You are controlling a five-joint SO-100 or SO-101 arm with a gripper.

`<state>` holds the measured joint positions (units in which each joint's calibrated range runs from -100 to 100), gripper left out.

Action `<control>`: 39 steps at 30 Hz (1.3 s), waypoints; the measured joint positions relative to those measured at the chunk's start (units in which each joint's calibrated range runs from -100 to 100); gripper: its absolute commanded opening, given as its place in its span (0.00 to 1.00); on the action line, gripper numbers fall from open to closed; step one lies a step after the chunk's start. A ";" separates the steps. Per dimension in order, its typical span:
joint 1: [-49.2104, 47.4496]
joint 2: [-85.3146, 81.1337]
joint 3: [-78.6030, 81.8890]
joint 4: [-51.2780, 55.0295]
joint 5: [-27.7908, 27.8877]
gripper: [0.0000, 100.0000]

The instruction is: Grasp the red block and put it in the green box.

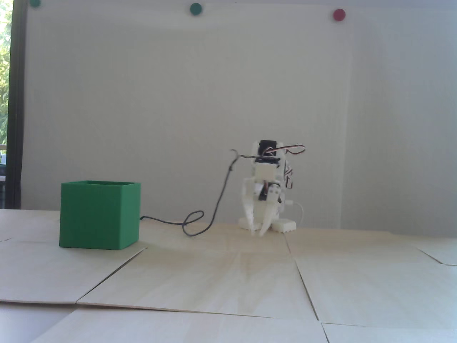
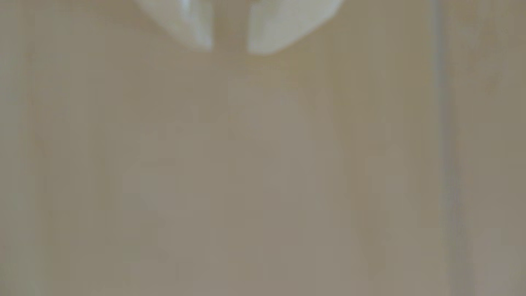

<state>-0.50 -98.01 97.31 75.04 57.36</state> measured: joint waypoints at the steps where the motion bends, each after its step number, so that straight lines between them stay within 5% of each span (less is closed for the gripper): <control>1: 1.60 0.00 0.00 0.00 0.00 0.03; 39: 4.59 0.00 0.00 0.00 0.00 0.03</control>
<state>4.09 -98.01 97.31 75.04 57.36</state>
